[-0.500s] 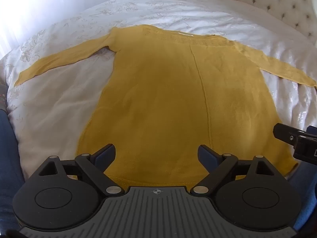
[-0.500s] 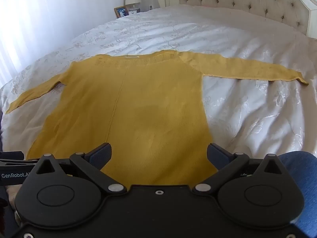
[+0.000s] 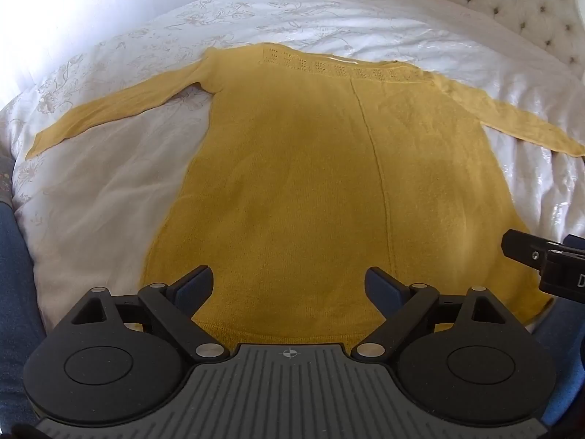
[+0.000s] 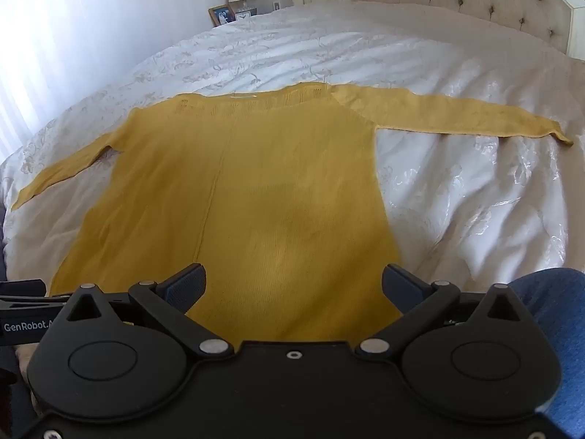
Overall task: Fold small clothes
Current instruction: 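Move both grippers over the spread yellow sweater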
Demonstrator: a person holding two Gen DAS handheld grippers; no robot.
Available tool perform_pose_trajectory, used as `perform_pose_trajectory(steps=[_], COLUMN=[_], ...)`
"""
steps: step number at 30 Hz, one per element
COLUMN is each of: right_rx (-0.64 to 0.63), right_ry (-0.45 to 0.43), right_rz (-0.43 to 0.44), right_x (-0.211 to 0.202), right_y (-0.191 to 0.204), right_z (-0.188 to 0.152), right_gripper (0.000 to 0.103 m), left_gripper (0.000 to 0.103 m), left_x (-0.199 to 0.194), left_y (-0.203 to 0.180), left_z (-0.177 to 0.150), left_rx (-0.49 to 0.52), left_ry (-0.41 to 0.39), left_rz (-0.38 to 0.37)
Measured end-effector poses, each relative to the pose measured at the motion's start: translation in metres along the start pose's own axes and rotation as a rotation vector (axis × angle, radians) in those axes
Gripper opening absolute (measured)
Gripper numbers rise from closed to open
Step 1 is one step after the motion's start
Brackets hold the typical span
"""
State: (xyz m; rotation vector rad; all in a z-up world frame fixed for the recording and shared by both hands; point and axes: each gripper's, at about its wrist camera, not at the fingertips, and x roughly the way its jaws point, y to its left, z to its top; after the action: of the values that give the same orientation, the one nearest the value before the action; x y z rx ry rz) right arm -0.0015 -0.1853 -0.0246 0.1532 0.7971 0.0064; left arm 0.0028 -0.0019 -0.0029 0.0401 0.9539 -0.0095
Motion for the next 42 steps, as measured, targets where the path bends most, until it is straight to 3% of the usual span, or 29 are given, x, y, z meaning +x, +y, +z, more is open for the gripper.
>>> perform_pose_trajectory(steps=[32,42], right_rx=[0.113,0.213], right_ry=[0.087,0.076], right_rz=[0.032,0.055], right_x=[0.027,0.035], right_y=[-0.02,-0.054], right_z=[0.014,0.04], right_gripper=[0.102,0.102], left_gripper=[0.09,0.09], left_x=[0.02,0.028], left_y=[-0.008,-0.014], left_z=[0.015,0.055], left_rx=[0.036,0.046], left_ry=[0.021,-0.014], left_rz=[-0.003,-0.008])
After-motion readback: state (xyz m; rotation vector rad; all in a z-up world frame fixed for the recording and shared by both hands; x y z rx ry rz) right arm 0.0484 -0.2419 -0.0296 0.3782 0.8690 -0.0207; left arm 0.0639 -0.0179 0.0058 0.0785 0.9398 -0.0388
